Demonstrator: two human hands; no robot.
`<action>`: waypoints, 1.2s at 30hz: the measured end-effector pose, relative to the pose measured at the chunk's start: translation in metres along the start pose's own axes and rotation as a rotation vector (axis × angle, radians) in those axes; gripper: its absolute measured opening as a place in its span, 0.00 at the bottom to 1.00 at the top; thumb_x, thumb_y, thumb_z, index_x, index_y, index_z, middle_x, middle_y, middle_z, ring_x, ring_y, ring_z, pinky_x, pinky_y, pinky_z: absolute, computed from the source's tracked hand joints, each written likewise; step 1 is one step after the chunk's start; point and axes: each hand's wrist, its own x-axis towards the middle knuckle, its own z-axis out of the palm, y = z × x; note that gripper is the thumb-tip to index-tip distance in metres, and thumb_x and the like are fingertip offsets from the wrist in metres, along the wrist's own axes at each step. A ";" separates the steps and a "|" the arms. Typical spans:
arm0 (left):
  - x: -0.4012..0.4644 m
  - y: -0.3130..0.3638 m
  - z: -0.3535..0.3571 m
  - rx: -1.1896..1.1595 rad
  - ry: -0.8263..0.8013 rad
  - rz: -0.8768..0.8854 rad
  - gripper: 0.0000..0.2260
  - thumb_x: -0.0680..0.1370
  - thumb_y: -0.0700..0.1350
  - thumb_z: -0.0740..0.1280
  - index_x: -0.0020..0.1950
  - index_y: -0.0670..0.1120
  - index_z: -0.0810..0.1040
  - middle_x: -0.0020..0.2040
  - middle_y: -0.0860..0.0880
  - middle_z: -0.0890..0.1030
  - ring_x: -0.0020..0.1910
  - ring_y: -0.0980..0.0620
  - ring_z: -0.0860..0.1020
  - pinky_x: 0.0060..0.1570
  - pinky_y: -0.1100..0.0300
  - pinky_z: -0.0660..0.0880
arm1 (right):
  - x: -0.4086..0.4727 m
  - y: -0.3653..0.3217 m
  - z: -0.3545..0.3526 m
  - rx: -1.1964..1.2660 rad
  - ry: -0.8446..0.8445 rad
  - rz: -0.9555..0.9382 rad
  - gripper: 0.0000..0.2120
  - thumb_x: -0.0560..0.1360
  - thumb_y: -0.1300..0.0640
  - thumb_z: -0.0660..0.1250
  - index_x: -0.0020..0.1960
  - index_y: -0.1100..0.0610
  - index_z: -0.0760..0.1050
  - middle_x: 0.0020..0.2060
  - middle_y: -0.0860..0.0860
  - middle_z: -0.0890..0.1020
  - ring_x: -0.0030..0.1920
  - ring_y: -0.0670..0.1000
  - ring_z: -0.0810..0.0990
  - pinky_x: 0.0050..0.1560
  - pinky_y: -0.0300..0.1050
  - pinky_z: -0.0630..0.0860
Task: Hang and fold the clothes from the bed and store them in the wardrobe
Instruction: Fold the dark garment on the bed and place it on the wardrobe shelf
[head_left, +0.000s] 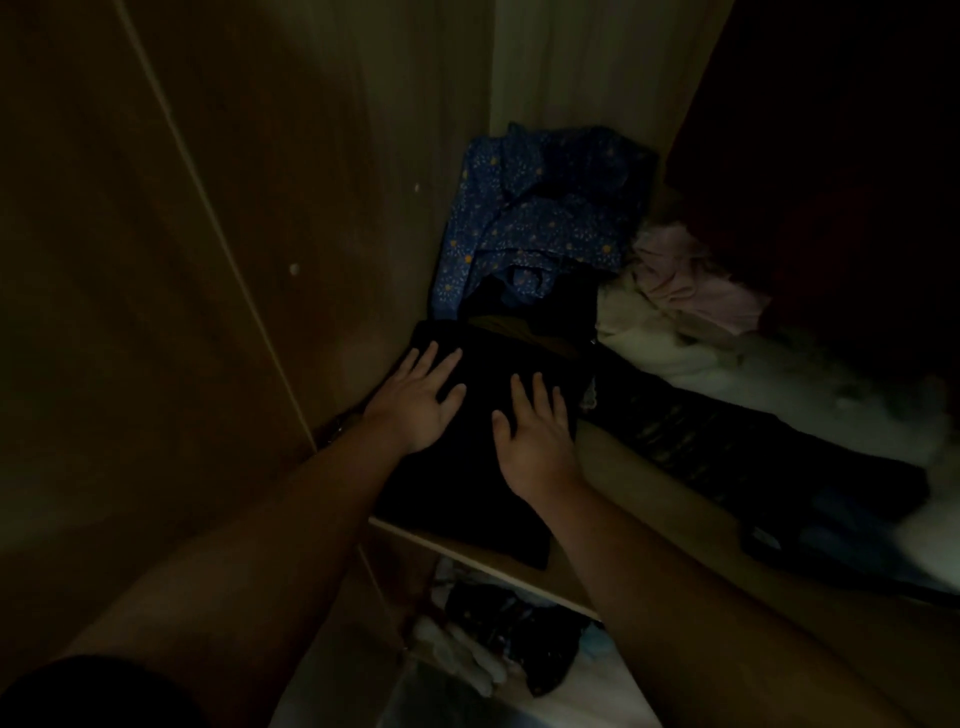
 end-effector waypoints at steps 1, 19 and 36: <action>0.002 0.000 0.001 -0.012 -0.009 -0.004 0.28 0.83 0.61 0.50 0.82 0.57 0.47 0.82 0.48 0.45 0.81 0.47 0.43 0.78 0.54 0.42 | 0.000 0.000 0.000 -0.012 -0.013 0.010 0.29 0.84 0.42 0.49 0.82 0.51 0.50 0.82 0.54 0.49 0.81 0.58 0.44 0.78 0.50 0.43; -0.119 0.087 -0.028 -0.140 0.183 0.262 0.25 0.82 0.50 0.61 0.80 0.53 0.60 0.80 0.47 0.61 0.79 0.45 0.54 0.78 0.47 0.50 | -0.130 0.008 -0.100 0.232 0.199 -0.003 0.29 0.80 0.58 0.62 0.80 0.56 0.61 0.76 0.56 0.66 0.77 0.56 0.61 0.78 0.53 0.58; -0.448 0.309 0.095 0.205 0.058 0.608 0.30 0.81 0.64 0.50 0.81 0.55 0.50 0.82 0.47 0.49 0.81 0.44 0.42 0.77 0.41 0.44 | -0.563 0.095 -0.178 -0.336 0.194 0.441 0.37 0.76 0.33 0.37 0.82 0.45 0.48 0.81 0.51 0.55 0.81 0.57 0.48 0.77 0.63 0.51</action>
